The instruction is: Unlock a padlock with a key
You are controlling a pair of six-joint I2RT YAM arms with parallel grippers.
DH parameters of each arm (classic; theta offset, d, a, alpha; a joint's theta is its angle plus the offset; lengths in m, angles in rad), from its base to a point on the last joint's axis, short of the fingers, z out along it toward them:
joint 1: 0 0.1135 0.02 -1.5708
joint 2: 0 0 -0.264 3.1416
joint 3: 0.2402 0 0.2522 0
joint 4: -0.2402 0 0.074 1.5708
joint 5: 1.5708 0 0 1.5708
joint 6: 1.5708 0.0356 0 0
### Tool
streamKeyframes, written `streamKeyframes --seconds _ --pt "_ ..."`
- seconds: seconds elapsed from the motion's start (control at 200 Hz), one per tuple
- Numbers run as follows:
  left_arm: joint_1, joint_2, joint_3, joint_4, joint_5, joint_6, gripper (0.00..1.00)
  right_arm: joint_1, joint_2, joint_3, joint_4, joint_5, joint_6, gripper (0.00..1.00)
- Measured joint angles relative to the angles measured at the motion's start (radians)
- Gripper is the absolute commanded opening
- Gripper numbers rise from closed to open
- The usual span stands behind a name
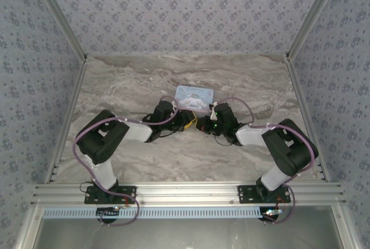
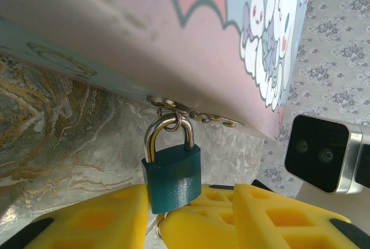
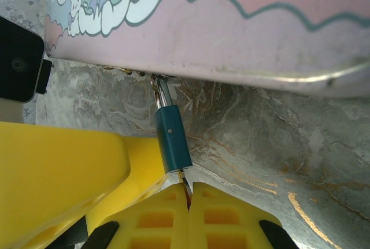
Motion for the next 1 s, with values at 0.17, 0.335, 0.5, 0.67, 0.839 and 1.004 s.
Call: streamKeyframes --seconds 0.17,0.335,0.5,0.67,0.839,1.004 --pt "0.0 0.001 0.0 0.002 -0.005 0.0 0.48 0.0 0.008 0.0 0.003 -0.001 0.003 0.0" --pt "0.0 0.001 0.0 0.002 -0.011 -0.002 0.51 0.0 0.01 0.0 0.005 -0.003 0.003 0.0" --pt "0.0 0.001 0.0 0.001 -0.021 -0.008 0.58 0.0 0.016 0.0 0.01 -0.004 0.003 0.0" --pt "0.0 0.001 0.0 -0.002 -0.026 -0.007 0.61 0.0 0.023 0.0 0.015 -0.004 0.003 0.0" --pt "0.0 0.001 0.002 -0.003 -0.026 -0.008 0.55 0.0 0.025 0.0 0.018 -0.005 0.003 0.0" --pt "0.0 0.003 0.002 0.001 -0.026 -0.009 0.49 0.0 0.026 0.0 0.021 -0.004 0.007 0.0"
